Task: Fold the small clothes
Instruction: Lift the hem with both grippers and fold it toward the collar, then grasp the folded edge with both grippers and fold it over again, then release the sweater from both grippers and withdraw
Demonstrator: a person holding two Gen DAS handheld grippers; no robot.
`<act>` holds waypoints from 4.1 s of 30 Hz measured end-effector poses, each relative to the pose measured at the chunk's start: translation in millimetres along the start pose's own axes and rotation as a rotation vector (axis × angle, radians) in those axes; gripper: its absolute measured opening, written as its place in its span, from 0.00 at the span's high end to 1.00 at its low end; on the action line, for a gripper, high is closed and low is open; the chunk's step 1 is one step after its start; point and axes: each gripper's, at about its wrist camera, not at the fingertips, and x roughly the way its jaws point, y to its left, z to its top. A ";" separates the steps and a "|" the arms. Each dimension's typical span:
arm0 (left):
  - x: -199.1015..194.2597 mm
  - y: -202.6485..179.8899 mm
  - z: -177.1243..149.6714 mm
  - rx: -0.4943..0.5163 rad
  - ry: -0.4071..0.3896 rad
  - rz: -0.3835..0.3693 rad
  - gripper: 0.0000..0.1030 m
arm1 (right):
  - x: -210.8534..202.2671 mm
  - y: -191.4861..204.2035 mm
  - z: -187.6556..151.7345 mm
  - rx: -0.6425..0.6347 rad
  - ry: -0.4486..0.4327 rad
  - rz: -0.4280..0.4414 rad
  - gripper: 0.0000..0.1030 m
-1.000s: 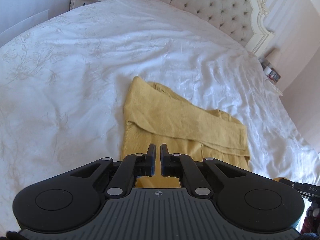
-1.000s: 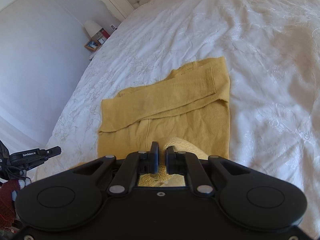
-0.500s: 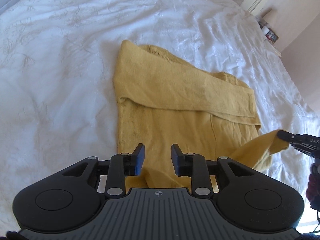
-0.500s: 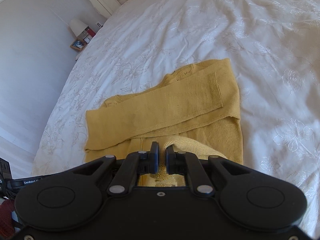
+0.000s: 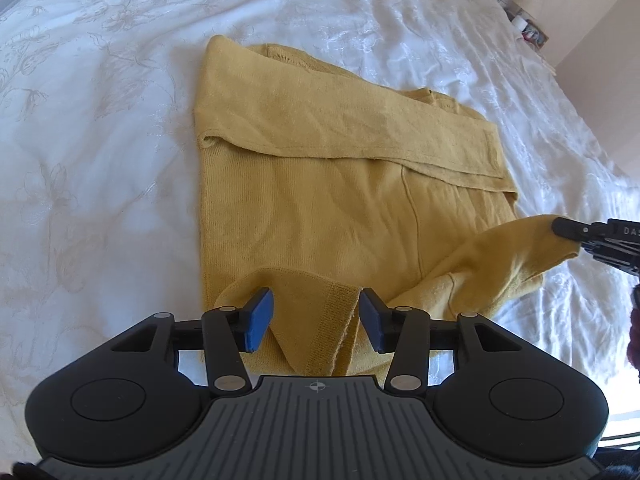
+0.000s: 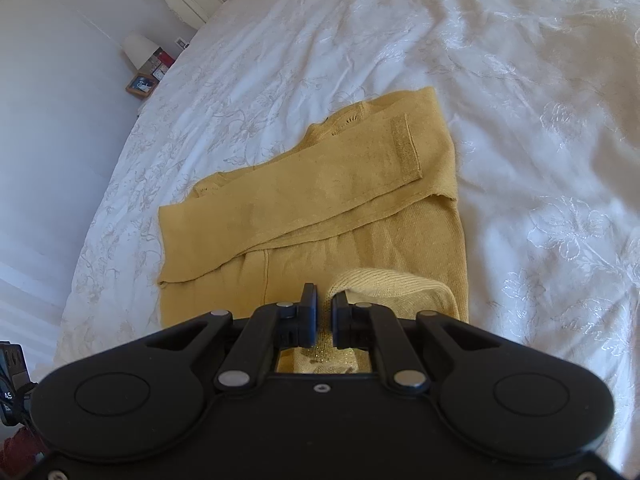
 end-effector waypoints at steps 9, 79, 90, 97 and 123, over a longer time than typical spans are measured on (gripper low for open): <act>11.0 5.2 16.4 0.326 0.019 0.064 0.55 | -1.0 -11.2 -0.7 0.018 0.002 -0.021 0.86; 23.6 50.7 156.3 -0.029 -0.303 0.014 0.95 | 31.1 7.1 102.1 -0.368 -0.061 -0.129 0.91; 79.6 73.2 209.8 -0.052 -0.265 0.145 0.97 | 121.3 -39.1 155.3 -0.270 -0.004 -0.265 0.91; 81.8 78.4 192.9 -0.060 -0.168 0.097 0.74 | 117.4 -48.7 145.4 -0.234 0.005 -0.314 0.79; 90.2 80.0 195.7 0.004 -0.138 0.144 0.94 | 63.3 -32.4 71.0 -0.164 0.048 -0.284 0.63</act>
